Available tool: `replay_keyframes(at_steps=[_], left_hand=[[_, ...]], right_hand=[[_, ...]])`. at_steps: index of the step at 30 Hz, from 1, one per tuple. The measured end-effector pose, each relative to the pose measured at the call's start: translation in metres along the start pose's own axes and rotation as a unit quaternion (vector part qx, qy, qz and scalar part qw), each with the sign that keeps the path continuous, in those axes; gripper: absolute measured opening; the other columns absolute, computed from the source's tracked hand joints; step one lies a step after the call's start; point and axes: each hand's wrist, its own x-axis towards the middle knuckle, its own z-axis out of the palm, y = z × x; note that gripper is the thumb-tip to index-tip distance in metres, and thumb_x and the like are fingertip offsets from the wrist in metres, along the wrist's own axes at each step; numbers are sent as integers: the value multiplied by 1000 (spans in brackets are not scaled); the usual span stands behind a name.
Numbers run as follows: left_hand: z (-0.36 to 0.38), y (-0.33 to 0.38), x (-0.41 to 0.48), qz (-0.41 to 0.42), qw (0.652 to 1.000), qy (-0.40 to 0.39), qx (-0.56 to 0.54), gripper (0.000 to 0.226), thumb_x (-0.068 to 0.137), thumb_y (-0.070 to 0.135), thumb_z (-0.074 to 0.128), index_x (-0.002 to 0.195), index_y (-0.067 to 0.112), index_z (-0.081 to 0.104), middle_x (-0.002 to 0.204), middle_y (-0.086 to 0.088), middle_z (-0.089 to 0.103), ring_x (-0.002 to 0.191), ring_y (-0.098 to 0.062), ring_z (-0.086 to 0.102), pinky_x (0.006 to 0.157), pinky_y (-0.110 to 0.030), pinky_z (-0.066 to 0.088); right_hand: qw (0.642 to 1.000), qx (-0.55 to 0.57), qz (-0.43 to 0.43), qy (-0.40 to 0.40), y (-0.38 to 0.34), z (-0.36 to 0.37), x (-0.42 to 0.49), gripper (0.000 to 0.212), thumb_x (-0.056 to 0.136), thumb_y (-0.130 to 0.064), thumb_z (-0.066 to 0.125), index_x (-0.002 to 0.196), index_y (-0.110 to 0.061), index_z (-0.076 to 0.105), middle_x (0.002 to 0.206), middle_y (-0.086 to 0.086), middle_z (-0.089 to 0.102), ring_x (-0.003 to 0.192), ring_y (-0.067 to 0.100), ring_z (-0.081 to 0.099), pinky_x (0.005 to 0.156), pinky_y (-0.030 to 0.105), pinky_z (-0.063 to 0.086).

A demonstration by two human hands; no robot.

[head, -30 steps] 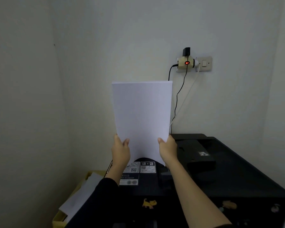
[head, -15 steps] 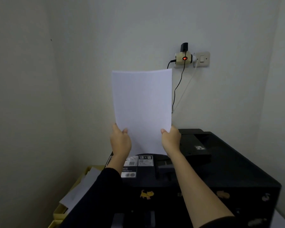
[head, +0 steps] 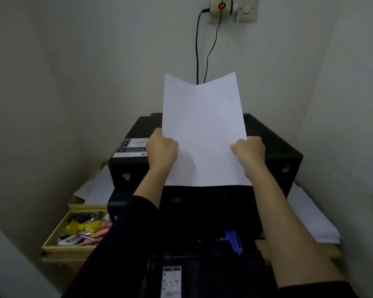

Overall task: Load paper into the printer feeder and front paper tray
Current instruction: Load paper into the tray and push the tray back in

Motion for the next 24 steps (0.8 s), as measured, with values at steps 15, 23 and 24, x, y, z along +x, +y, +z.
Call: replay_keyframes(at_steps=[15,23,24], left_hand=[[-2,-141,-205,-110,982,-13,-152,31,86,-10,56,104,15,60,90,9,65,83,-8,61,76,-24,50],[-7,-218,-254,-257,963,-63,-53,33,87,-6,57,119,1,61,102,-11,68,96,-30,62,86,-38,51],[-7,-223,-255,-275,958,-70,-34,35,87,-6,58,121,-1,60,107,-16,67,95,-30,61,86,-38,51]], right_hand=[[990,79,102,-59,189,-64,-140,28,85,8,56,109,-2,67,98,8,68,89,24,62,79,31,49],[970,-25,222,-98,269,-57,-175,19,84,6,51,96,4,65,85,11,64,70,18,56,60,26,45],[965,-34,240,-102,272,-56,-176,17,84,6,50,94,3,64,86,12,63,69,20,55,62,27,45]])
